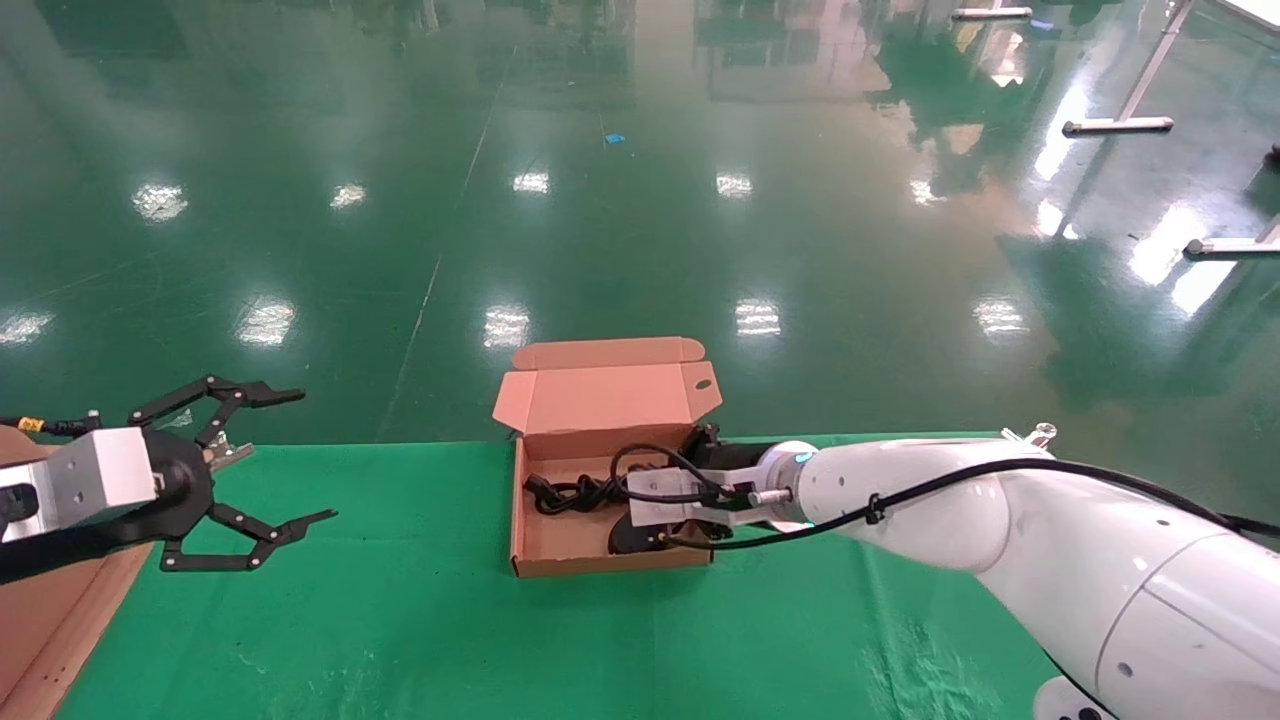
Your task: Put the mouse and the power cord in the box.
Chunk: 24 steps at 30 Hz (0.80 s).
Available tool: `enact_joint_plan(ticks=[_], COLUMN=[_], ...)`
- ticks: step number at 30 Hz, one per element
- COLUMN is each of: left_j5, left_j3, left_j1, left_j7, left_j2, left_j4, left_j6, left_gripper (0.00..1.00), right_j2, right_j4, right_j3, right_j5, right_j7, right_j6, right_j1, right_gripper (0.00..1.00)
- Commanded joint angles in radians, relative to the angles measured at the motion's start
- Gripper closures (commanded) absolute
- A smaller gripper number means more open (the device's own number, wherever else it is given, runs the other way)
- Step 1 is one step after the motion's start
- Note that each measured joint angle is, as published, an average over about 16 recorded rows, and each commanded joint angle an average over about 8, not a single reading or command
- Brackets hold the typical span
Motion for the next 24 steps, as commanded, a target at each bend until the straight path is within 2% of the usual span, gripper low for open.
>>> enact_joint_plan(ticks=[1,18,24], left_j5=[0.0,0.0,-0.005], left_j3=[0.0,-0.001,-0.028], left_j1=[0.0,0.002,0.028], left_j7=[0.0,-0.004,-0.064], left_j2=[0.0,-0.001,-0.007], left_j4=[0.0,-0.005,-0.067], left_j6=[0.0,-0.001,-0.003], left_gripper=[0.0,0.0,0.0], right_j2=[0.0,0.007,0.027], right_j4=[0.004,0.023,0.046], right_j3=[0.002,0.011,0.024], right_j5=[0.0,0.002,0.012], right_j7=[-0.003,-0.012,-0.003], right_j6=[-0.002,-0.012,-0.021], right_j1=[0.001,0.01,0.003], right_gripper=[0.0,0.0,0.0])
